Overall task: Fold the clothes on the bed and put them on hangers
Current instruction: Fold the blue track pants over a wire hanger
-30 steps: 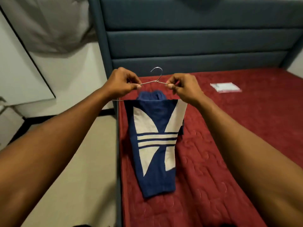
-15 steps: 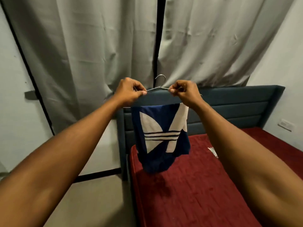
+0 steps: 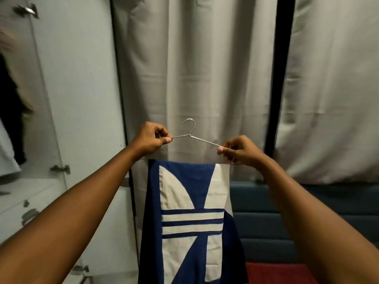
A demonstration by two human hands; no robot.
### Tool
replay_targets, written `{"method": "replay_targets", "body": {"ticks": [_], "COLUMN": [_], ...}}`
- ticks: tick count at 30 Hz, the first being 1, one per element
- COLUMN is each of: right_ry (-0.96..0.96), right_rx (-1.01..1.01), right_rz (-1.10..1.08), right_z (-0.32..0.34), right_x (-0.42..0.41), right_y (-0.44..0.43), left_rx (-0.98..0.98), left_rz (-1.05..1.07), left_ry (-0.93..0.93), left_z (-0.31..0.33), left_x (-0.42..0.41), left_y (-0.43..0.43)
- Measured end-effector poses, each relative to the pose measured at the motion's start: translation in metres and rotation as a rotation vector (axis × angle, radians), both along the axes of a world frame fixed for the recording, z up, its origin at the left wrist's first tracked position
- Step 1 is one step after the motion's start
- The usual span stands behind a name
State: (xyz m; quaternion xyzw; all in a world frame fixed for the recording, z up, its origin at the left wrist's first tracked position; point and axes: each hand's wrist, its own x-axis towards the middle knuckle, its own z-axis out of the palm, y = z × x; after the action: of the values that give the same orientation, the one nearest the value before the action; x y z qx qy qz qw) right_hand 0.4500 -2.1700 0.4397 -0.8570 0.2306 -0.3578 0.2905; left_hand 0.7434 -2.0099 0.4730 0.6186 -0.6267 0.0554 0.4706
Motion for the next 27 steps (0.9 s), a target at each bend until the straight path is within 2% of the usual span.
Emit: {"method": "replay_targets", "body": {"ticks": [4,7,12,15,22,27], "right_ry": [-0.098,-0.258,-0.439,-0.529,-0.592,-0.645], "right_rx": [0.089,0.129,0.198,0.223,0.060,0.027], "right_rz": [0.290,0.494,0.678,0.741,0.751,0.699], "right_z": [0.022,0.038,0.087,0.128,0.228,0.274], "right_x": [0.101,0.199,0.349,0.416,0.550,0.638], "right_y": [-0.037,-0.060,-0.082,-0.088,-0.066,-0.055], "left_rx": [-0.025,-0.052,-0.065,-0.136,-0.304,-0.221], "left_rz": [0.081,0.173,0.401,0.527,0.961,1.099], "left_ry": [-0.009,0.011,0.078,0.053,-0.099,-0.091], "left_z": [0.030,0.058,0.114,0.144,0.199,0.208], "left_x": [0.090,0.157,0.257,0.301,0.396,0.471], "left_y": [0.015,0.025,0.037,0.037,0.055,0.076]}}
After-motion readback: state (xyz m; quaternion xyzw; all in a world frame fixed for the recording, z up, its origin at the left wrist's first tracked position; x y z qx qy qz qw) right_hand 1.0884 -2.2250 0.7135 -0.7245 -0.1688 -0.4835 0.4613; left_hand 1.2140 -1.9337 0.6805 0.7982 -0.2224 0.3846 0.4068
